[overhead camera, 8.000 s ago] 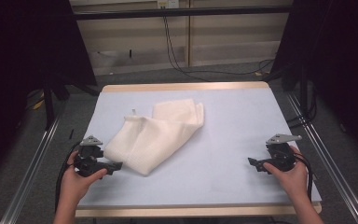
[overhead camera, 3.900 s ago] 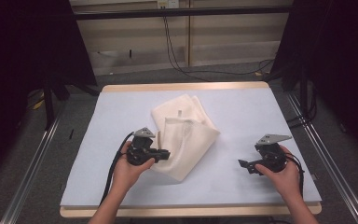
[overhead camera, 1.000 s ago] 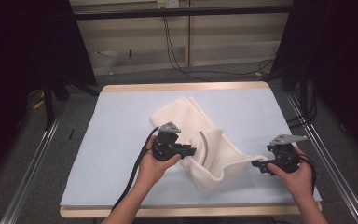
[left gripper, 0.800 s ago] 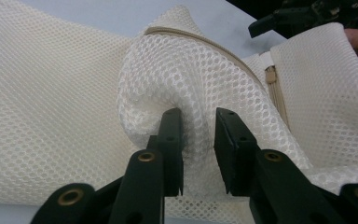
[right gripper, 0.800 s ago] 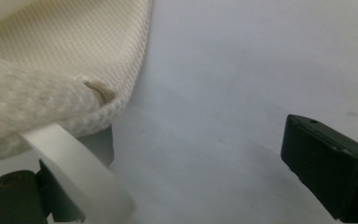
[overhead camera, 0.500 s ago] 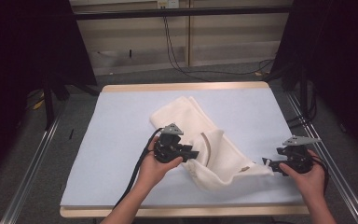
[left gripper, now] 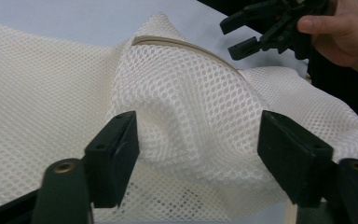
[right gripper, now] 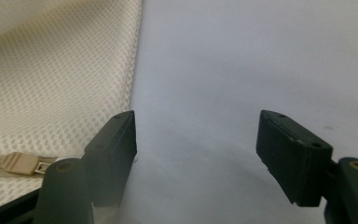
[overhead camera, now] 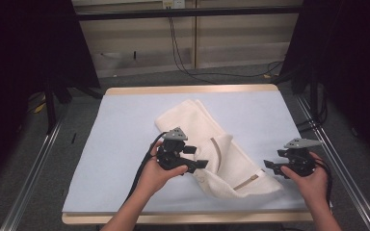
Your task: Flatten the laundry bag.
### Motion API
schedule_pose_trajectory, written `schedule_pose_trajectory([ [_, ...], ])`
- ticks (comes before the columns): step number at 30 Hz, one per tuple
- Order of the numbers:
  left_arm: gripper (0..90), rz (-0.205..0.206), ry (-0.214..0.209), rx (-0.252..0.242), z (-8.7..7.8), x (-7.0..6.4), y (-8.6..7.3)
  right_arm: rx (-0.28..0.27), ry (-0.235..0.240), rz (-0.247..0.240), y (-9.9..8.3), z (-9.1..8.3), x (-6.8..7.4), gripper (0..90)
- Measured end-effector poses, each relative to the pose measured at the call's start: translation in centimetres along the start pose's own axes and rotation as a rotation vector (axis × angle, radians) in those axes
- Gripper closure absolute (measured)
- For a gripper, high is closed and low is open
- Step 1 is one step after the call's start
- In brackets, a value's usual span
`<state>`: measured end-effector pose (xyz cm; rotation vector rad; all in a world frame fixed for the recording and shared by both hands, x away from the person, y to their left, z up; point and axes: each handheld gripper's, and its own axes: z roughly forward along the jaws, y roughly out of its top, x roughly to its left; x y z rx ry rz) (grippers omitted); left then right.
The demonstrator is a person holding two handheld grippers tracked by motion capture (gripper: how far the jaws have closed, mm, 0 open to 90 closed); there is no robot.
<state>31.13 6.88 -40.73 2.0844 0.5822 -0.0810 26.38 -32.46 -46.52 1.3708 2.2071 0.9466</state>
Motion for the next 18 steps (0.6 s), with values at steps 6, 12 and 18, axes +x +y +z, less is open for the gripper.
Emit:
schedule_pose_trajectory([
  [6,17.4,-0.008,-0.002,0.002,-0.2,-0.2,-0.2,-0.004,0.011,0.003,0.2,0.1,0.3,27.3],
  [12,13.9,0.003,0.003,0.016,-0.9,-0.6,-0.4,0.012,0.021,-0.018,0.2,0.4,0.5,27.3],
  [18,11.3,0.008,0.000,0.012,-1.2,-1.0,-0.6,0.015,0.030,-0.028,0.3,0.5,0.8,27.3],
])
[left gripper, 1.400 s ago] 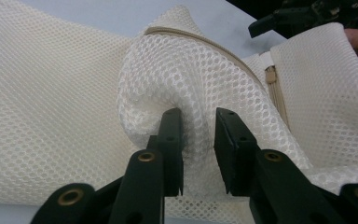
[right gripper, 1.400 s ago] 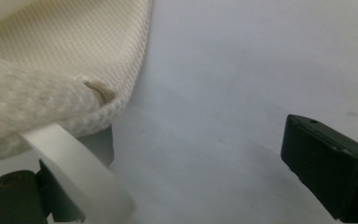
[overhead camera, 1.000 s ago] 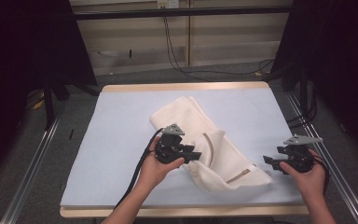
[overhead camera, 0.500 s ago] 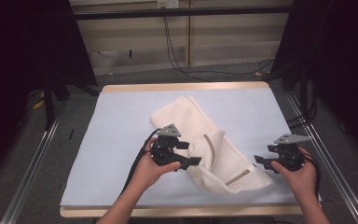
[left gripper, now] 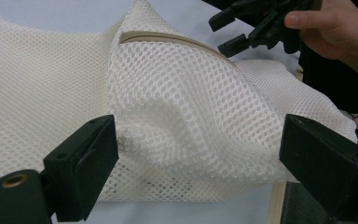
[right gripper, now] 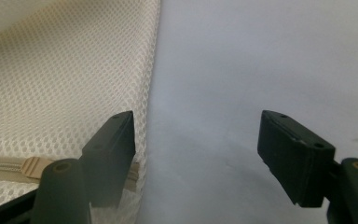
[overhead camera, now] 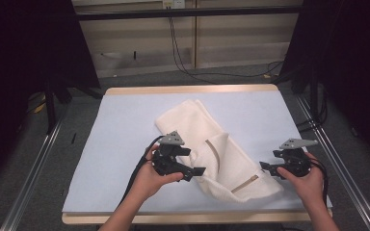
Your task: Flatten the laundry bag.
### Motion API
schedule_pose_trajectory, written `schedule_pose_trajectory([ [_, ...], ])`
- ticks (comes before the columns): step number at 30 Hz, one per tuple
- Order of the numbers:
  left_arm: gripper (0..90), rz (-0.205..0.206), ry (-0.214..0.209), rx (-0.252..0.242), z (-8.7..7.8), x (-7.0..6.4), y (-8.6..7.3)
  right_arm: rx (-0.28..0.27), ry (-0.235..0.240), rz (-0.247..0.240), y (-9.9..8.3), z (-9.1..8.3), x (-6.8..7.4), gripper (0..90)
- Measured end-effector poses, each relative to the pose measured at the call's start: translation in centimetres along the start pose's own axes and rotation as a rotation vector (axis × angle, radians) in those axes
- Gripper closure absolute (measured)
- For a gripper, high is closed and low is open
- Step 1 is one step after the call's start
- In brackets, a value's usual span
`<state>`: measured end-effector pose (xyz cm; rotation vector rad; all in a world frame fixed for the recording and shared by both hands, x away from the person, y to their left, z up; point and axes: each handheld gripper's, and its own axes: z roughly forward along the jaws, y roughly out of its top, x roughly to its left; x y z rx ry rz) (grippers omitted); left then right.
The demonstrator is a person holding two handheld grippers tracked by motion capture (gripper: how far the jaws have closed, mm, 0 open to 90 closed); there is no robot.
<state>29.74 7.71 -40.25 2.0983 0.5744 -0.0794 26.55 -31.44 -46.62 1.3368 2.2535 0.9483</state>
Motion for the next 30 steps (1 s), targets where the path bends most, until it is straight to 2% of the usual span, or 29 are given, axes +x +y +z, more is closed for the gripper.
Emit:
schedule_pose_trajectory([
  [7,9.1,0.006,-0.015,0.000,0.8,-0.2,0.1,0.010,0.008,-0.004,0.1,0.3,0.4,27.3],
  [9,8.8,0.024,-0.017,0.000,0.6,-0.3,0.2,0.008,0.015,-0.014,0.1,0.4,0.5,27.3],
  [16,5.5,0.021,-0.045,-0.007,0.3,-0.4,0.2,0.022,0.020,0.001,0.2,0.5,0.7,27.4],
  [20,4.1,0.016,-0.058,0.016,0.3,-0.4,0.3,0.020,0.023,-0.008,0.1,0.6,0.7,28.1],
  [22,4.3,0.025,-0.070,0.032,0.4,-0.6,0.2,0.023,0.021,0.002,0.1,0.6,0.7,28.7],
  [23,4.4,0.031,-0.058,0.053,0.5,-0.7,0.2,0.019,0.028,-0.006,0.1,0.7,0.7,30.0],
  [25,4.5,0.033,-0.043,0.069,0.8,-0.4,-0.1,0.015,0.030,0.009,0.1,0.7,0.6,31.0],
  [26,4.5,0.018,-0.038,0.068,0.9,-0.1,-0.3,0.013,0.029,0.034,0.1,0.6,0.5,32.2],
  [27,4.6,0.012,-0.019,0.081,1.0,0.3,-0.5,0.009,0.029,0.045,0.1,0.5,0.4,34.1],
  [28,5.1,0.012,-0.019,0.081,1.0,0.3,-0.5,0.009,0.029,0.045,0.1,0.5,0.4,34.1],
  [30,5.8,-0.008,0.023,0.090,1.3,1.3,-1.1,0.001,0.037,0.069,-0.1,0.3,0.1,38.2],
])
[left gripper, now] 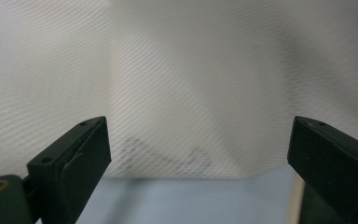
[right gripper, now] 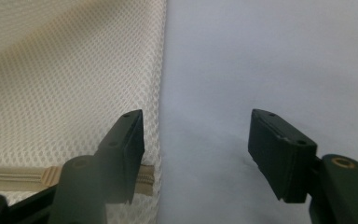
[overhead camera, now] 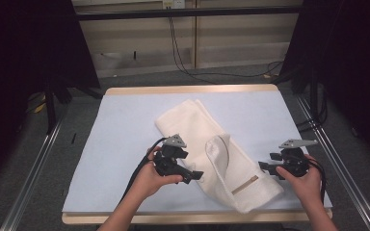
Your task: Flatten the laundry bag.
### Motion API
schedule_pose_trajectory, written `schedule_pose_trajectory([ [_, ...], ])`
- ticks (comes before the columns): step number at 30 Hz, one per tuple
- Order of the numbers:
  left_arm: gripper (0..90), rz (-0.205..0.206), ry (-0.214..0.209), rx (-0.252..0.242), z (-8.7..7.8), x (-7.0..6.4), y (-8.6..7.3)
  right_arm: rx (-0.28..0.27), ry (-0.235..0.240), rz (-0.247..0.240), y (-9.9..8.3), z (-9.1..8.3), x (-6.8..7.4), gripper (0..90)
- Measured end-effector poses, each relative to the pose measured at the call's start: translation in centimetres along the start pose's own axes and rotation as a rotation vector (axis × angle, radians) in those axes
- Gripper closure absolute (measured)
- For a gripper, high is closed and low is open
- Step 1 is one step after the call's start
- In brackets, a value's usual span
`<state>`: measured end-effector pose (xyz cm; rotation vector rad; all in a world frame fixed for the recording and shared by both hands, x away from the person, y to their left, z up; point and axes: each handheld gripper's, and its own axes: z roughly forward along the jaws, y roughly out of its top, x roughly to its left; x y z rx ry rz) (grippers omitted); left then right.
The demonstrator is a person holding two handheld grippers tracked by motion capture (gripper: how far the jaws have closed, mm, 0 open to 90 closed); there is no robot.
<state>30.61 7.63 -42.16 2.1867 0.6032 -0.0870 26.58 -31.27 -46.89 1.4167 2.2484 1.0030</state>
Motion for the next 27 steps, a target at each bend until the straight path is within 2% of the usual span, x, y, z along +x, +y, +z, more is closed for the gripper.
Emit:
schedule_pose_trajectory([
  [1,6.1,-0.032,0.029,0.008,0.2,1.0,-0.5,0.002,0.003,0.006,0.0,-0.1,0.0,39.6],
  [2,7.2,-0.045,0.048,0.011,0.3,1.4,-0.8,0.000,0.008,0.003,0.0,-0.1,-0.1,41.3],
  [4,8.5,-0.073,0.059,0.013,0.3,2.1,-1.1,-0.006,0.019,0.009,0.0,-0.1,0.0,43.1],
  [6,9.5,-0.078,0.098,0.017,0.4,2.6,-1.4,-0.004,0.031,0.000,0.0,0.0,0.1,44.5],
  [11,12.3,-0.132,0.211,0.043,1.0,4.4,-2.1,0.002,0.041,-0.014,0.1,0.4,0.7,43.6],
  [12,13.2,-0.151,0.219,0.044,1.2,4.8,-2.3,-0.001,0.043,-0.011,0.1,0.5,0.8,43.5],
  [15,15.2,-0.164,0.230,0.056,1.7,5.4,-2.5,0.007,0.052,-0.015,0.2,0.7,1.1,42.8],
  [16,17.0,-0.173,0.242,0.068,2.3,5.6,-2.6,0.005,0.060,-0.021,0.2,0.8,1.1,42.4],
  [18,18.6,-0.197,0.240,0.052,3.0,5.7,-2.6,0.010,0.063,-0.017,0.2,1.0,1.2,41.9],
  [20,24.8,-0.191,0.253,0.065,3.0,5.7,-2.5,0.011,0.062,-0.015,0.2,1.1,1.3,41.9],
  [21,24.8,-0.201,0.261,0.054,3.1,5.7,-2.4,0.009,0.066,-0.008,0.2,1.2,1.3,43.0],
  [22,31.2,-0.206,0.279,0.046,3.3,5.7,-2.2,0.022,0.074,-0.016,0.3,1.3,1.5,45.2],
  [23,35.6,-0.206,0.279,0.046,3.3,5.7,-2.2,0.028,0.079,-0.023,0.3,1.4,1.6,47.2],
  [25,41.9,-0.208,0.294,0.048,3.4,5.7,-2.1,0.031,0.090,-0.032,0.2,1.6,1.6,50.5],
  [26,46.4,-0.187,0.302,0.067,3.4,5.7,-1.9,0.032,0.105,-0.021,0.2,1.7,1.9,60.0],
  [27,48.6,-0.187,0.302,0.067,3.4,5.7,-1.9,0.032,0.105,-0.021,0.2,1.7,1.9,60.0],
])
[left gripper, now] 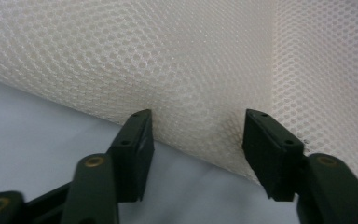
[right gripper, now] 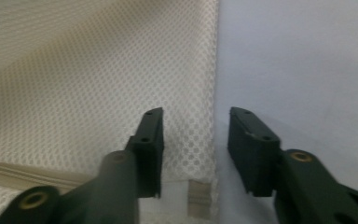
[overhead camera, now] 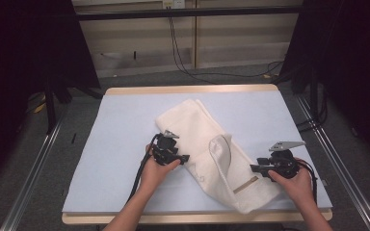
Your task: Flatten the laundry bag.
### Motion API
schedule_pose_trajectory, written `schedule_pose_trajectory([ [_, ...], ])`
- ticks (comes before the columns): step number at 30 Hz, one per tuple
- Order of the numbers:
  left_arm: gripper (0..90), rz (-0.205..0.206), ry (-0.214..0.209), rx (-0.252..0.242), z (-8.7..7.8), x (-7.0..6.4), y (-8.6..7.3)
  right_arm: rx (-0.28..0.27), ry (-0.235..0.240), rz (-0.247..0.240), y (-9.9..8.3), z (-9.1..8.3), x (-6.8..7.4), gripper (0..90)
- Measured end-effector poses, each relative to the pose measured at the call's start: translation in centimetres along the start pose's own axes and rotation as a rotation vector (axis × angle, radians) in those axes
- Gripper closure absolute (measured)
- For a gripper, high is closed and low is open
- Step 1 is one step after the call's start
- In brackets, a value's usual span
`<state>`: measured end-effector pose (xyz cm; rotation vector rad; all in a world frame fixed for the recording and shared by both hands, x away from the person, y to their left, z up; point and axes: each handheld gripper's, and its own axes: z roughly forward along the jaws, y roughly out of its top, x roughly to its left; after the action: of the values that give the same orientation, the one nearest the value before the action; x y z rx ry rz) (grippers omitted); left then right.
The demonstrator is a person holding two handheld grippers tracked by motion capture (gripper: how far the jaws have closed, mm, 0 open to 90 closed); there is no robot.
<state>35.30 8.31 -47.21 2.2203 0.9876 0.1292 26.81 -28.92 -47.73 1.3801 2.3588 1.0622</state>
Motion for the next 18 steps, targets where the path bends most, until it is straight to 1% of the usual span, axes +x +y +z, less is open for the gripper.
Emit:
schedule_pose_trajectory([
  [1,52.2,0.002,0.016,0.000,0.1,-0.1,0.2,-0.009,0.015,-0.004,0.0,0.2,0.1,66.2],
  [2,57.8,-0.007,0.018,-0.011,0.2,-0.2,0.3,-0.004,0.003,-0.012,0.0,0.2,0.3,68.2],
  [3,61.9,0.002,0.018,0.003,0.1,0.0,0.4,-0.002,0.002,-0.011,0.0,0.2,0.4,71.4],
  [4,65.4,0.002,0.018,0.003,0.1,0.0,0.4,-0.002,0.002,-0.011,0.0,0.2,0.4,71.4],
  [5,69.5,-0.001,0.017,-0.002,0.1,0.3,0.7,-0.001,0.010,-0.011,0.0,0.2,0.5,75.5],
  [6,73.1,-0.003,0.029,-0.013,0.2,0.5,0.8,-0.004,0.009,-0.008,0.0,0.2,0.6,78.2],
  [7,76.5,-0.003,0.029,-0.013,0.2,0.5,0.8,-0.004,0.009,-0.008,0.0,0.2,0.6,78.2],
  [8,78.0,-0.008,0.033,-0.023,0.3,0.7,1.0,-0.012,0.021,-0.008,0.0,0.2,0.6,79.2],
  [9,79.0,-0.003,0.040,-0.028,0.5,1.3,1.4,-0.024,0.041,-0.006,0.0,0.2,0.7,80.3],
  [10,80.2,-0.006,0.041,-0.029,0.7,1.6,1.6,-0.034,0.051,-0.012,0.1,0.2,0.8,80.8],
  [11,81.8,-0.004,0.044,-0.025,0.8,2.0,1.9,-0.041,0.055,-0.018,0.2,0.3,1.0,81.2],
  [12,82.6,-0.013,0.039,-0.032,0.9,2.2,2.1,-0.041,0.061,-0.024,0.3,0.3,1.2,81.3],
  [13,83.1,-0.013,0.039,-0.032,0.9,2.2,2.1,-0.041,0.061,-0.024,0.3,0.3,1.2,81.3],
  [14,83.1,-0.011,0.046,-0.036,1.1,2.6,2.4,-0.043,0.067,-0.026,0.3,0.3,1.4,81.3],
  [15,83.8,-0.019,0.046,-0.040,1.4,3.2,2.9,-0.051,0.086,-0.034,0.5,0.5,1.7,81.3],
  [16,84.1,-0.019,0.046,-0.040,1.4,3.2,2.9,-0.051,0.086,-0.034,0.5,0.5,1.7,81.3],
  [17,84.6,-0.025,0.046,-0.043,1.8,3.6,3.4,-0.052,0.091,-0.047,0.5,0.8,2.0,81.1],
  [18,84.9,-0.023,0.046,-0.037,1.9,3.9,3.7,-0.049,0.088,-0.044,0.5,0.9,2.2,81.2],
])
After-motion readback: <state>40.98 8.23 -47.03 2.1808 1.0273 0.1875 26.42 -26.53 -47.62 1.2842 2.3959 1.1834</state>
